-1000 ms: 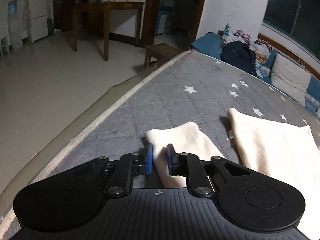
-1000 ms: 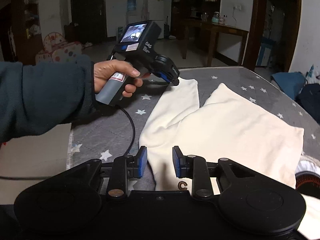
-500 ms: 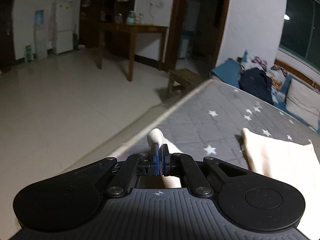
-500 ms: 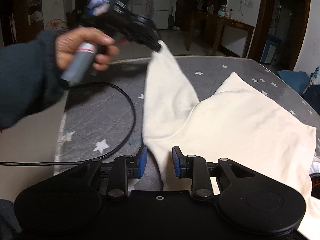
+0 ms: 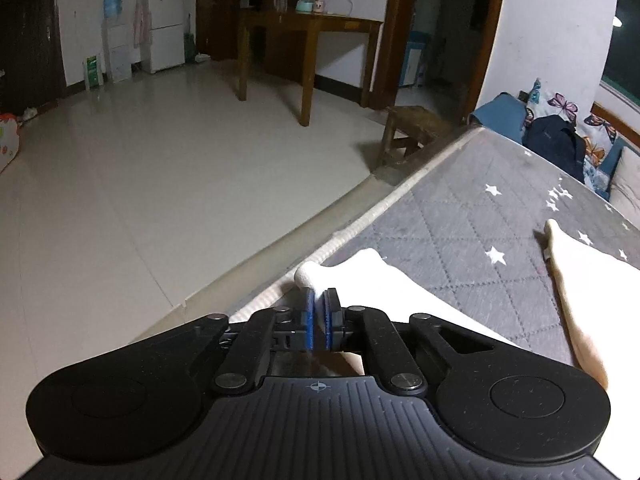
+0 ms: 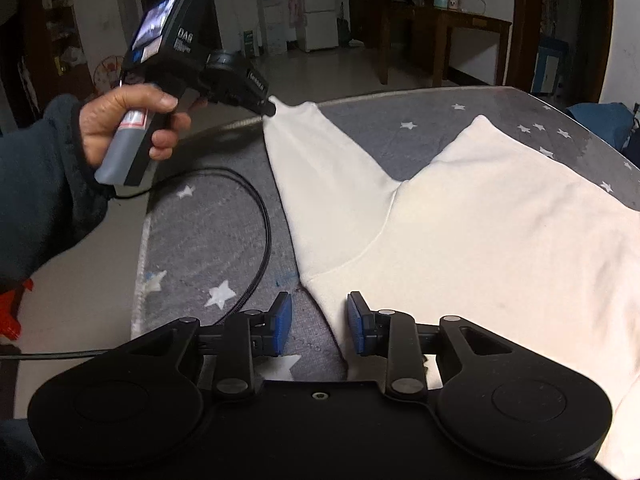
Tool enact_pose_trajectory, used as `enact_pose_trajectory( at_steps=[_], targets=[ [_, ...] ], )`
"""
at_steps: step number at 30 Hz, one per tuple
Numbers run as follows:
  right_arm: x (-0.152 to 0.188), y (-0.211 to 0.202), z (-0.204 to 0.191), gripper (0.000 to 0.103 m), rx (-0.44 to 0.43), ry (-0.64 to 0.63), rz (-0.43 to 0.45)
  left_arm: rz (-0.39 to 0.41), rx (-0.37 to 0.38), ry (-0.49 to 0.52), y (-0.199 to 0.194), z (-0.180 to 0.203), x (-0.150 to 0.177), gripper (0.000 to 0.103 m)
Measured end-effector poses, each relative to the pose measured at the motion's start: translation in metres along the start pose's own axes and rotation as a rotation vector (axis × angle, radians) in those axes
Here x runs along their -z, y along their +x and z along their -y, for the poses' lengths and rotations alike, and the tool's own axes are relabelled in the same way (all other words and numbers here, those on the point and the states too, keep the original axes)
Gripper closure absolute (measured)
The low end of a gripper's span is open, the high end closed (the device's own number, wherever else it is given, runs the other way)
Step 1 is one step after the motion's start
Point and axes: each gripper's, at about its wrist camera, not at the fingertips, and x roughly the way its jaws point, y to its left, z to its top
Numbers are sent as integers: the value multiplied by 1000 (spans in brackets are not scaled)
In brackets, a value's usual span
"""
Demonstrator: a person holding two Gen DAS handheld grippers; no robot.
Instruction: Fold clothes
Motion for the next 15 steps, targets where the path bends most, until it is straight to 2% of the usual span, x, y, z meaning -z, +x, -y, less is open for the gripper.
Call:
enact_pose_trajectory(
  at_steps=[3,6,8,15],
  targets=[
    [-6,-19,15,70,33,26,40,18,-40,20,-6,1,-5,71],
    [-8,-35,34,70,92,44,67,18,-18,17,-13,5,-11,71],
    [-9,-40,45,70,131,56,76,20,47,26,-22,13,-14,71],
    [-10,-56,118,70,327,168,93,-6,204,102,-25,68,-9,70]
  ],
)
